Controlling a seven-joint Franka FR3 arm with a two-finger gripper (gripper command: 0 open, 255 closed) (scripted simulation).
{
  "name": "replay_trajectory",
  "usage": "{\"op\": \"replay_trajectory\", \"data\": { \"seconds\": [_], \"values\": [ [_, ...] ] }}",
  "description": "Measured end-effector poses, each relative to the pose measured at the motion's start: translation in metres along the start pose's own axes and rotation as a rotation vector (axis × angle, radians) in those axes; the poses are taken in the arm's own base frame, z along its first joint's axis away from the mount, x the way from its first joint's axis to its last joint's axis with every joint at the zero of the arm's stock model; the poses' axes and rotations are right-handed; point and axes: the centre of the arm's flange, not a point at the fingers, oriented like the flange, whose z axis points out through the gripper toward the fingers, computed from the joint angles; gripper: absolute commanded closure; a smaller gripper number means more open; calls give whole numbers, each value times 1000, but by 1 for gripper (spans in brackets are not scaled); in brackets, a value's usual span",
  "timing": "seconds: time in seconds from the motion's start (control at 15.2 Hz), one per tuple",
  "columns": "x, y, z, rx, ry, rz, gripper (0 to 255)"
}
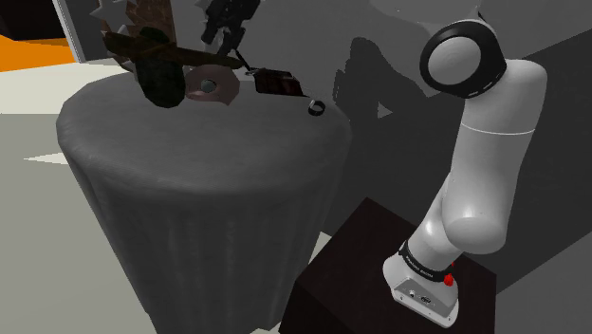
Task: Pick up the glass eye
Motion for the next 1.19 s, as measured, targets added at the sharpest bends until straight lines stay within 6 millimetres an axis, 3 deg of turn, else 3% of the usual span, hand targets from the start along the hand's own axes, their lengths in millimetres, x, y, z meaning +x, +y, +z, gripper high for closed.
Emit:
{"op": "replay_trajectory", "data": {
  "seconds": [0.4, 0.46, 1.19],
  "values": [
    [-7, 16, 25, 3, 1, -3, 0],
    [-7, 17, 26, 3, 1, -3, 255],
    [-7, 17, 25, 3, 1, -3, 255]
  ]
}}
